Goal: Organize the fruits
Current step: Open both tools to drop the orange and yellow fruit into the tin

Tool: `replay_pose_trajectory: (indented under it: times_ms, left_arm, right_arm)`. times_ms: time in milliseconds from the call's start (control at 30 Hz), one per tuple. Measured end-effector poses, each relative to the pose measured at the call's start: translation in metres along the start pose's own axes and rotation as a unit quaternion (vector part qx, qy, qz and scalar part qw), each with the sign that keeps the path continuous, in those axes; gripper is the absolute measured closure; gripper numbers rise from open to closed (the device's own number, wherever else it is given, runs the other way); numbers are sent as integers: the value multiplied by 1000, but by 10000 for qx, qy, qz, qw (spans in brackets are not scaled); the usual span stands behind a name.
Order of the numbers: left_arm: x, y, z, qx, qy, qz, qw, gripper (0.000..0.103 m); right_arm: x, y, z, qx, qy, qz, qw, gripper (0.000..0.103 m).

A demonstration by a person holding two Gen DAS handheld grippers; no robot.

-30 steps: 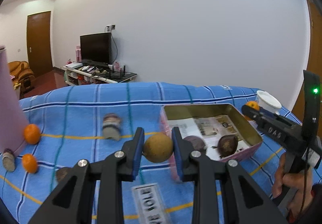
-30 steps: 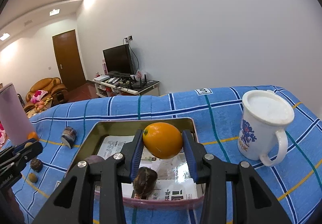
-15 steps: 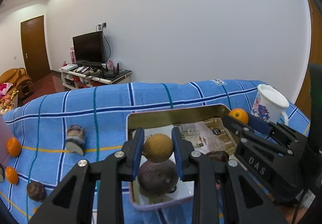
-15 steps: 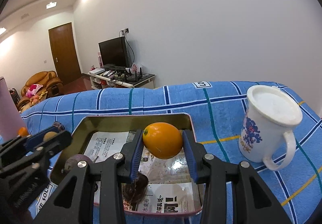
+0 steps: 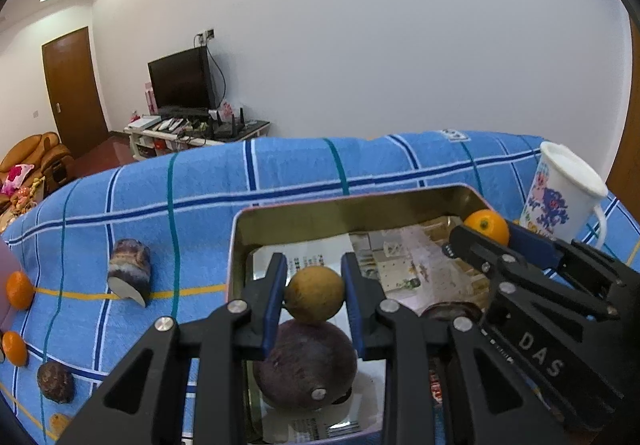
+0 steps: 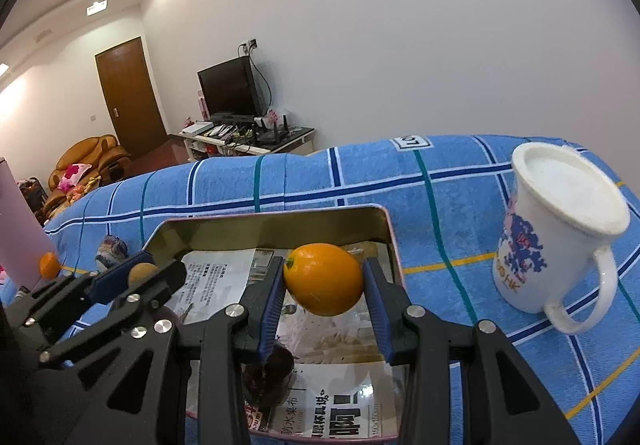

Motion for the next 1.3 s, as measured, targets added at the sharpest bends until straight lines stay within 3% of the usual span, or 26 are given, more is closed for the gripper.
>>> replay_pose_trajectory:
  times_ms: [467, 567, 733, 900, 1033, 1133, 1300]
  left_arm:
    - [-3, -5, -1, -59, 32, -214, 9997, 72]
    - [-2, -5, -1, -61, -2, -321, 9995, 67]
    - [4, 6, 1, 183, -68, -633, 9978, 39]
    - [16, 11, 2, 253, -346, -803, 9959, 19]
    - [25, 18, 4, 285, -486, -1096, 9924, 0]
    - [28, 21, 7, 325, -475, -1128, 9919, 0]
    - [33, 25, 13, 338, -453, -1232, 9908, 0]
  right_arm:
    - [-15, 4, 6, -143, 414, -264, 9987, 61]
    - [-16, 6, 7, -139, 414, -275, 9987, 61]
    - [-14, 3, 6, -282, 361, -298, 9985, 60]
    - [-3, -3, 2, -446, 125, -355, 9983, 59]
    - [6, -9, -4, -534, -183, -239, 9981, 46]
    - [16, -15, -10, -722, -488, -295, 9958, 34]
    - [31, -12, -15, -595, -1001, -149, 9931, 30]
Point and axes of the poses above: each gripper's, at about its wrist camera, not at the fingertips, and x roughly against the way its jaws point, y to its left, z to its underside, the point moved 4 cm from there along -x, roughly the way its jaws point, and after that the axes turned 11 degrees about -x, right-handed, at the moved point
